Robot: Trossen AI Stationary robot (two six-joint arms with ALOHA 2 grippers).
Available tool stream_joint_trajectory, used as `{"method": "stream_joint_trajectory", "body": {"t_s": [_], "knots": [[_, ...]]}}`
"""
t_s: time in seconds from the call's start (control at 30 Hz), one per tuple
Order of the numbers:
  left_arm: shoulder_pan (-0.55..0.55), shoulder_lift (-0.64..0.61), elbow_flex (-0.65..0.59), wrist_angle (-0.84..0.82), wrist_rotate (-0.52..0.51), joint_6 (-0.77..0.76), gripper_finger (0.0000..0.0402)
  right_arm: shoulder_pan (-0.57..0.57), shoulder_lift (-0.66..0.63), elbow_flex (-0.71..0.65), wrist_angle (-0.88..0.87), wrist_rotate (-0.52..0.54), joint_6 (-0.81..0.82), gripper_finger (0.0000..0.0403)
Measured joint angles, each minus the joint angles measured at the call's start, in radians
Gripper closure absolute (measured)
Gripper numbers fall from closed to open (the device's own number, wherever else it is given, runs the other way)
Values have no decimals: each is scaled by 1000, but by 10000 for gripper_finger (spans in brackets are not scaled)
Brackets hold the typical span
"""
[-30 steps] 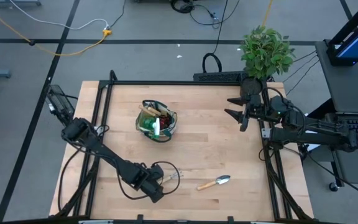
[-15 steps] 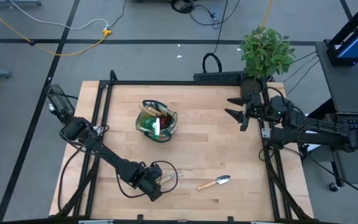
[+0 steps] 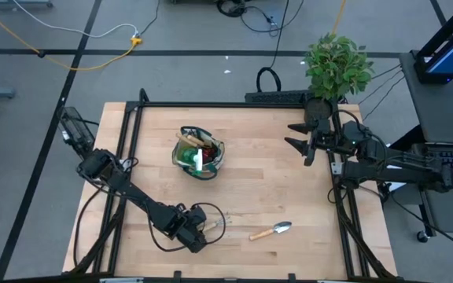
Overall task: Pick & Place Garden tools in Gardening bag
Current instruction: Put the brown hand rake into the gardening bag
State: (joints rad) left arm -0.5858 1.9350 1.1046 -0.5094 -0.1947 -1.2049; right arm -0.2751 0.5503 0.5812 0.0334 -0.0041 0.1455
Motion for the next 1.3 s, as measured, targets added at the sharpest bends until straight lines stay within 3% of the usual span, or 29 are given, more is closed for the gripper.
{"method": "stream_joint_trajectory", "body": {"t_s": [0.37,0.73,0.87,1.07,1.3], "knots": [[1,2,1,-19,-31,15,328,0,0,0,0,0,0,165],[3,-14,32,-9,-53,-10,332,0,0,0,0,-6,14,165],[5,-56,49,-12,-54,22,332,0,0,0,46,-104,93,165],[3,-185,90,-6,-55,-2,332,22,31,0,251,-317,206,165],[20,-329,131,-13,-79,-134,332,174,144,0,442,-333,132,165]]}}
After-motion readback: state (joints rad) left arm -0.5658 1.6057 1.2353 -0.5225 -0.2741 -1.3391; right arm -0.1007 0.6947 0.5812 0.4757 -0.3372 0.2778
